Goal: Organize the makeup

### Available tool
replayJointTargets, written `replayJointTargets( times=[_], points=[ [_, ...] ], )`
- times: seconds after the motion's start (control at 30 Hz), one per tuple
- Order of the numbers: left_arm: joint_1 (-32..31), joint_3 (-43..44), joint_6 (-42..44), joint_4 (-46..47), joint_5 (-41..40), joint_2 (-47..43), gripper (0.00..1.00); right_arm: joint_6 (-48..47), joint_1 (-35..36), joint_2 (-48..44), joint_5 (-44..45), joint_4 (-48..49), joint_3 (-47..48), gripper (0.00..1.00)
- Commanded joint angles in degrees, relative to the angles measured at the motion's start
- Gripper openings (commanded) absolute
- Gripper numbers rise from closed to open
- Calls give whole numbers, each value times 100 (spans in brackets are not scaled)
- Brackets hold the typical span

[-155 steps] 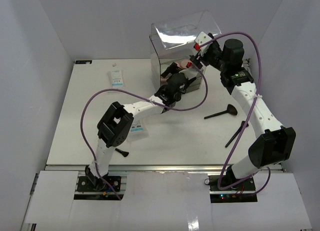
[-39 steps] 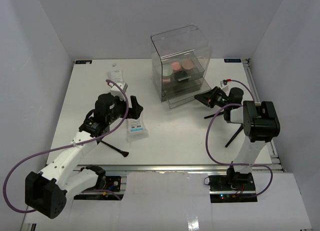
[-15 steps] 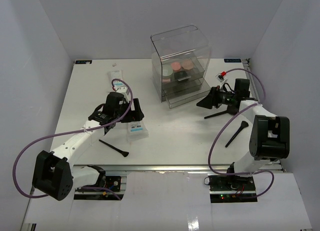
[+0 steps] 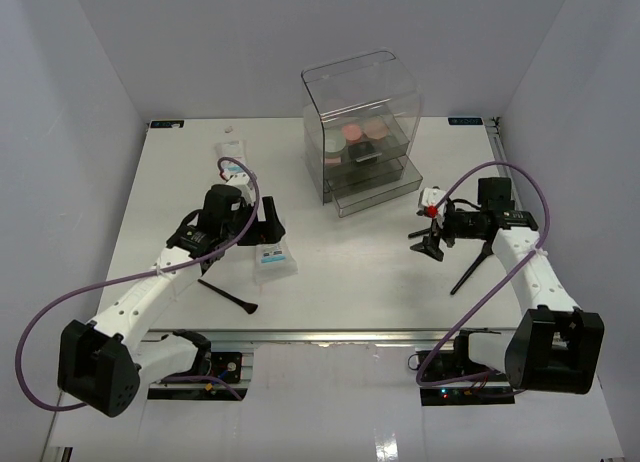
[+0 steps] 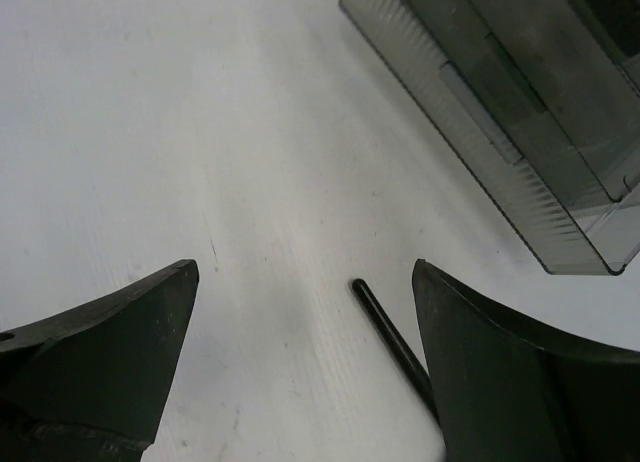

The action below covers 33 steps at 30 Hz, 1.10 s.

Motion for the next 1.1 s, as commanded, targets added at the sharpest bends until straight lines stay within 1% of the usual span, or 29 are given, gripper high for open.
replayJointTargets(
  times=[0.0,0.07,0.13,0.27,0.47,0.6,0.9,1.07],
  points=[
    [23,-96,222,11,102,-390,98,-3328,82,172,1271,-1411,145,94],
    [23,-165,229,71,90,-457,98,-3859,82,407,1923,-1566,305,93],
    [23,-220,222,103,58,-515,98,-4065,82,769,2226,-1603,487,91],
    [23,-296,229,142,-93,-679,98,-4013,82,1658,2353,-1711,1196,84],
    [23,-385,246,213,-254,-915,98,-3677,82,2920,2671,-1803,2233,75],
    [23,-398,246,230,-252,-953,98,-3698,93,3495,2895,-1946,2578,69],
    [23,-451,238,265,-237,-1061,98,-3616,124,3982,3193,-1868,2565,61],
    [23,-462,229,280,-250,-1032,98,-3441,158,4249,3341,-1654,2684,50]
  ],
)
